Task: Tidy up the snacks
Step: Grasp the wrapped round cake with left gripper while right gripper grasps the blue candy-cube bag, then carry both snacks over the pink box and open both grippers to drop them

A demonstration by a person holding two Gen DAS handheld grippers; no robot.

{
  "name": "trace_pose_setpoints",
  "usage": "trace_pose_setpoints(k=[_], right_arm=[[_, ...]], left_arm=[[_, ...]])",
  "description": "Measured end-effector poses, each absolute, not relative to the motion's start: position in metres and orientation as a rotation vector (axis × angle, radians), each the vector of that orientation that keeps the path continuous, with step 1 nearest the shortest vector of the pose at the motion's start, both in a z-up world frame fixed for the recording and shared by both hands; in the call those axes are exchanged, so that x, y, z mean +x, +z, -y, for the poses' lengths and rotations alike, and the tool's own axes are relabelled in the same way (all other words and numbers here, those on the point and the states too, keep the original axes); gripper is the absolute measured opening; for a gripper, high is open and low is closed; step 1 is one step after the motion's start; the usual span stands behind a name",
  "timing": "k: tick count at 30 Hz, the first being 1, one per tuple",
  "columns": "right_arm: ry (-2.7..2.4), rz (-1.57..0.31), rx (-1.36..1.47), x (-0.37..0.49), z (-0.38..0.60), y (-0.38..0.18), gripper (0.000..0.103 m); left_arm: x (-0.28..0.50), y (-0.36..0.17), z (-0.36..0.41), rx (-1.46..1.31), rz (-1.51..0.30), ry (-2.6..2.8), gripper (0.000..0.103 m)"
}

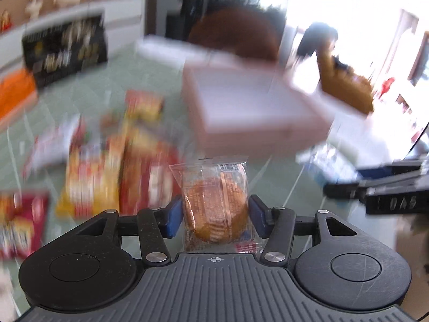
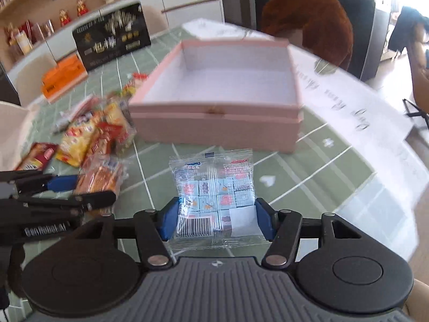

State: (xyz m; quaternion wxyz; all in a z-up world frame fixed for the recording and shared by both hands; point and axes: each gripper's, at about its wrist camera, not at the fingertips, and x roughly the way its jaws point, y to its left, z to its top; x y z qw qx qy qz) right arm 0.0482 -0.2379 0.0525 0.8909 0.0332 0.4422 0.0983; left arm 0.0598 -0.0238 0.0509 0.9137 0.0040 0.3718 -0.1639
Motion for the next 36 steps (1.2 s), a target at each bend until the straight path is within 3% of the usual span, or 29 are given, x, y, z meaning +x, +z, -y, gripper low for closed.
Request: trace_pose_setpoints(k=[7, 13, 17, 24, 36], right_arm=[[0.186, -0.741, -0.008, 0.088, 0.258, 0.14, 0.059], [0.079, -0.766, -0.084, 0.173, 0.255, 0.149, 0.06], [0.15, -0.797, -0.075, 0.207, 0.243, 0.126, 0.062], [0.138, -0.853, 0.003, 0.21, 0.241, 0.092, 0.066], [0.211, -0.843, -0.057, 0.117, 0.225, 0.088, 0.067]], left_arm=[[0.148, 0.133, 0.039, -0.07, -0.616, -0.497, 0.057], [0.24, 0.09, 0.031, -0.322, -0.754, -0.529, 0.055], [0.232, 0.085, -0.01, -0.324, -0.732, -0.461, 0.055], [0.217, 0.04, -0.081, -0.192, -0.849, -0.222, 0.055], [0.129, 0.007, -0.047, -0.153, -0.952, -0.284, 0.048]])
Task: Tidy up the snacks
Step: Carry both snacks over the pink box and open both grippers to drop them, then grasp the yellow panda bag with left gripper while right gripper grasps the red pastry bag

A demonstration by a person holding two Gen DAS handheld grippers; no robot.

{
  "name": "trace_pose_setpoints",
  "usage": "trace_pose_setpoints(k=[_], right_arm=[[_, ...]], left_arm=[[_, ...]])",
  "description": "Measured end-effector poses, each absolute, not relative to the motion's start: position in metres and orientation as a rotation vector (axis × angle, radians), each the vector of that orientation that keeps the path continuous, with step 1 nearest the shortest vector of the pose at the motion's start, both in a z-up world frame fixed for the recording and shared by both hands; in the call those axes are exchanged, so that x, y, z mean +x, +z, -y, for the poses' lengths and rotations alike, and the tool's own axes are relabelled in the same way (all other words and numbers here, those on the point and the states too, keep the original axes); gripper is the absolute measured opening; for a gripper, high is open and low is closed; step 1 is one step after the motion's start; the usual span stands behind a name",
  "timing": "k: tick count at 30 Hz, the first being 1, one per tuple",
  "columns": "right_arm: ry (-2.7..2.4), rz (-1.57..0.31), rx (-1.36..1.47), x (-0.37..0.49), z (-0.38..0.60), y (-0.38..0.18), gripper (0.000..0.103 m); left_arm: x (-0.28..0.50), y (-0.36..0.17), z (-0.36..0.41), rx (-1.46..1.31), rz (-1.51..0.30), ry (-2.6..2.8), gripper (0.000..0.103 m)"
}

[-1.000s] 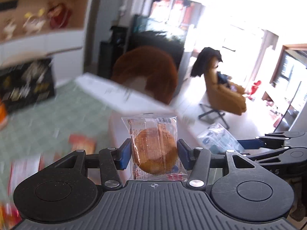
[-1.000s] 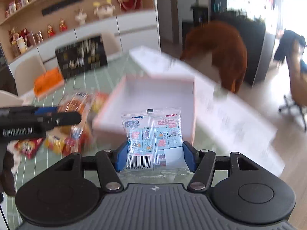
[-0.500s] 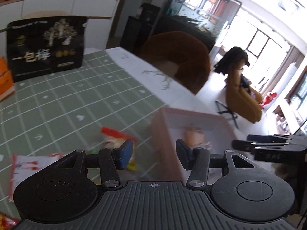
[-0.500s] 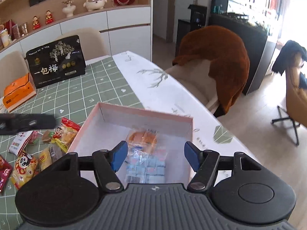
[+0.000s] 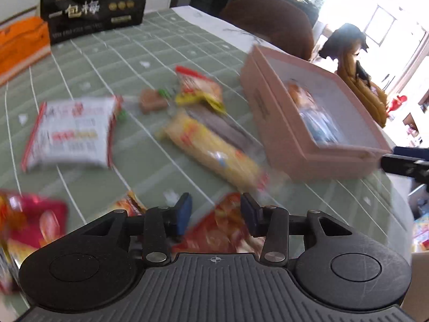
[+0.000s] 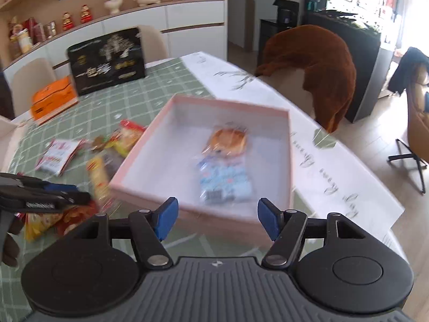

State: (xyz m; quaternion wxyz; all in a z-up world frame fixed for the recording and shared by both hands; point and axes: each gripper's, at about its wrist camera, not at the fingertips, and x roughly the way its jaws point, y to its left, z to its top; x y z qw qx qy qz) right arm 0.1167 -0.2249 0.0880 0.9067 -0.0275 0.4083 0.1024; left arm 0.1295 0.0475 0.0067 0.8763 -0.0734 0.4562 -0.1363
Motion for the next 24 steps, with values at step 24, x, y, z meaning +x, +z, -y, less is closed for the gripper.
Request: trace_pose_setpoints(k=[24], right_arm=[[0.411, -0.996, 0.031, 0.103, 0.083, 0.021, 0.076]], left_arm=[[0.078, 0.022, -0.147, -0.367, -0.864, 0.146, 0.045]])
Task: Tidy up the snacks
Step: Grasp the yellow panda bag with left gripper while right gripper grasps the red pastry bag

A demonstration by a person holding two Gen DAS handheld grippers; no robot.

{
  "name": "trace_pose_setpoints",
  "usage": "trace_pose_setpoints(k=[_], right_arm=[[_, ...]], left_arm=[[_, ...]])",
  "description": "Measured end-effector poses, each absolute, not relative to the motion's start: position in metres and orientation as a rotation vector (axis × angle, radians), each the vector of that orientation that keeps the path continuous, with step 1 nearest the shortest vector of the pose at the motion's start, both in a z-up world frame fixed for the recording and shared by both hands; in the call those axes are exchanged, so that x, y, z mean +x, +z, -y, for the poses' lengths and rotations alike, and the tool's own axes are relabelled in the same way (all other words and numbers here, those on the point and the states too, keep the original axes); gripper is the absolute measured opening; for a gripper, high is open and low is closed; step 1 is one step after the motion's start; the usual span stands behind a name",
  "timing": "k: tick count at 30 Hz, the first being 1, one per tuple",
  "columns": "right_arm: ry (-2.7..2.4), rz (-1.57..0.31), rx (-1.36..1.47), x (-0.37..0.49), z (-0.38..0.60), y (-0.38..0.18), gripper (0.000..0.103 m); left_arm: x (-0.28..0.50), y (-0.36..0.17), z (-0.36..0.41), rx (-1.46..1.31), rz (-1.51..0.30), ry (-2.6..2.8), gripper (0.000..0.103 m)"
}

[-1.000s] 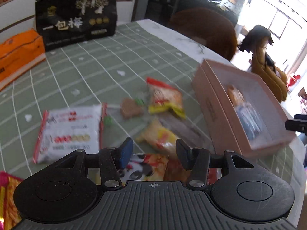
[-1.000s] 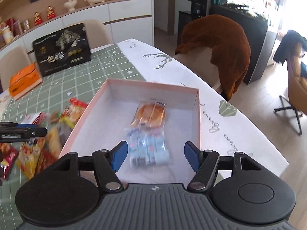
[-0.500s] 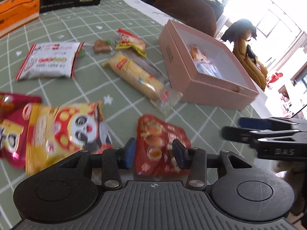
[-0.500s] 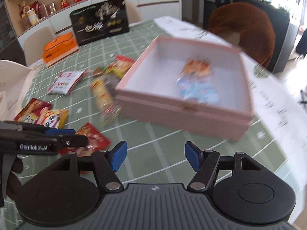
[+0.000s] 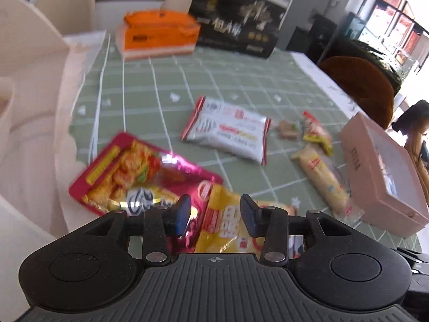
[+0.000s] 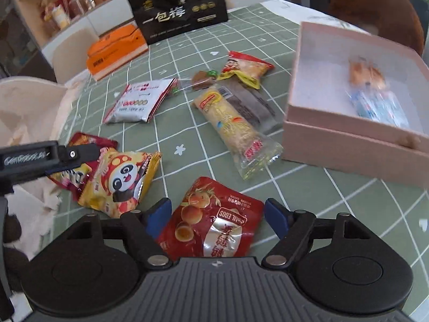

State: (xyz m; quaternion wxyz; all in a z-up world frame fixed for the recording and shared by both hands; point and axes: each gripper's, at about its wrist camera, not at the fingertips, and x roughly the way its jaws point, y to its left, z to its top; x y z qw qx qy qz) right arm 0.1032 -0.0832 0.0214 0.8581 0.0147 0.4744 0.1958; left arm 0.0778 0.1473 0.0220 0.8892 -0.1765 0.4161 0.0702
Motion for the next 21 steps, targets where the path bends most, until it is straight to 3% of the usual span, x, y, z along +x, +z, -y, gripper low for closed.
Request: trace_pose_setpoints(k=[2, 16, 21], right_arm=[[0.417, -0.981, -0.009, 0.099, 0.086, 0.021, 0.072], [0.201, -0.987, -0.026, 0.05, 0.217, 0.019, 0.071], [0.269, -0.997, 0.041, 0.026, 0.237, 0.03, 0.071]], left_arm=[[0.077, 0.018, -0.139, -0.378, -0.883, 0.098, 0.045], [0.044, 0.011, -0.02, -0.368, -1.111, -0.397, 0.045], [0.044, 0.032, -0.015, -0.311, -1.05, -0.427, 0.045]])
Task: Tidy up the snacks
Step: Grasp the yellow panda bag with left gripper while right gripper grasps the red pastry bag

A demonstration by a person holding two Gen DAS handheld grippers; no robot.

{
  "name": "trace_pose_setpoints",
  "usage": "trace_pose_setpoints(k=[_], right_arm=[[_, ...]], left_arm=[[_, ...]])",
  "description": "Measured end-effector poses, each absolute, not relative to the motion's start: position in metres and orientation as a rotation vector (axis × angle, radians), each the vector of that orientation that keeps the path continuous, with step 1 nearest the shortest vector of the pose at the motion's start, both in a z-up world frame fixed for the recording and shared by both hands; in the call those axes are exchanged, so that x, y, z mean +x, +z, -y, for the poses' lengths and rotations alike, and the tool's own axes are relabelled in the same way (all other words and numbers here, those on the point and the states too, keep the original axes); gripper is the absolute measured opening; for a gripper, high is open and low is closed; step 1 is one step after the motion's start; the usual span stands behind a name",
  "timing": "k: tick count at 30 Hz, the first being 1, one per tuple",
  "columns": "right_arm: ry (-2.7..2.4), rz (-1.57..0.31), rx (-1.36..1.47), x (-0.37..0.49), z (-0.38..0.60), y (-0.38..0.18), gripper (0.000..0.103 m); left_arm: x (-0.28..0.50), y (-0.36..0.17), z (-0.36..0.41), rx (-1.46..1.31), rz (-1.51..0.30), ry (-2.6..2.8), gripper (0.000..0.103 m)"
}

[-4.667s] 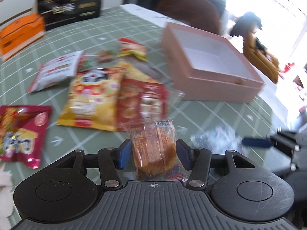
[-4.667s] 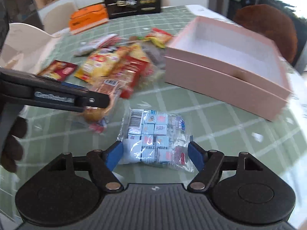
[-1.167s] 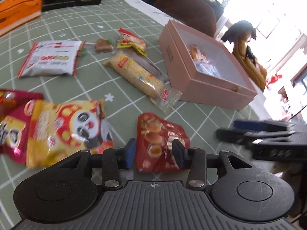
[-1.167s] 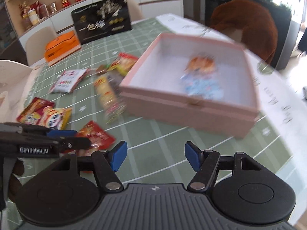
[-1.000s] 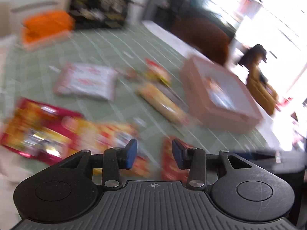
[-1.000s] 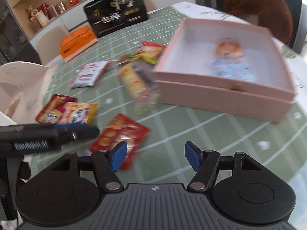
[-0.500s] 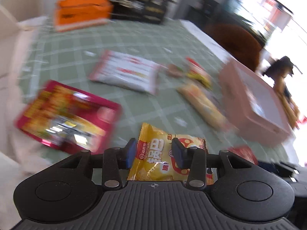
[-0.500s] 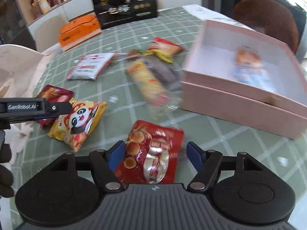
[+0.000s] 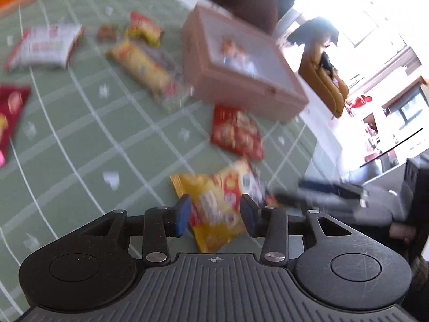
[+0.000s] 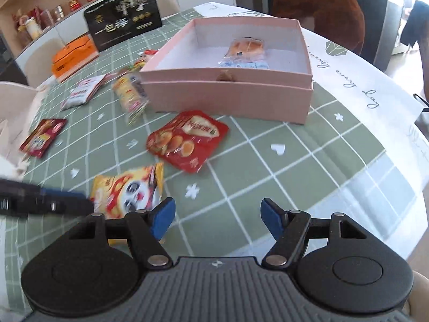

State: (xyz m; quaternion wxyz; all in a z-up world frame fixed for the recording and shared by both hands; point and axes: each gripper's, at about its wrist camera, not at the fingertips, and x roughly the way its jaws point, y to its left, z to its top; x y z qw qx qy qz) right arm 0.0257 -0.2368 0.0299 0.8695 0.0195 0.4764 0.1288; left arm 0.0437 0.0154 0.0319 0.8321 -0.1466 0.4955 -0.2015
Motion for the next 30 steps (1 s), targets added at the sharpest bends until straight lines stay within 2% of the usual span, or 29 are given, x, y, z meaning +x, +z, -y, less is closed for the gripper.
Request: trace_pose_setpoints(k=[5, 10, 17, 21, 26, 30], right_arm=[[0.343, -1.036, 0.013, 0.0, 0.233, 0.035, 0.071], [0.453, -1.068, -0.004, -0.014, 0.221, 0.04, 0.071], [0.235, -1.037, -0.034, 0.025, 0.208, 0.027, 0.071], [0.157, -1.016, 0.059, 0.037, 0.231, 0.034, 0.071], [0.071, -0.988, 0.096, 0.03, 0.267, 0.042, 0.071], [0.004, -0.994, 0.141, 0.018, 0.294, 0.039, 0.071]], left_arm=[[0.073, 0.037, -0.018, -0.244, -0.938, -0.398, 0.045], [0.094, 0.017, -0.008, -0.187, -0.981, -0.46, 0.045], [0.058, 0.02, 0.01, -0.031, -1.005, -0.542, 0.046], [0.035, 0.036, 0.025, 0.111, -0.939, -0.438, 0.046], [0.026, 0.037, 0.055, 0.124, -0.953, -0.405, 0.046], [0.017, 0.019, 0.095, 0.323, -0.931, -0.395, 0.054]])
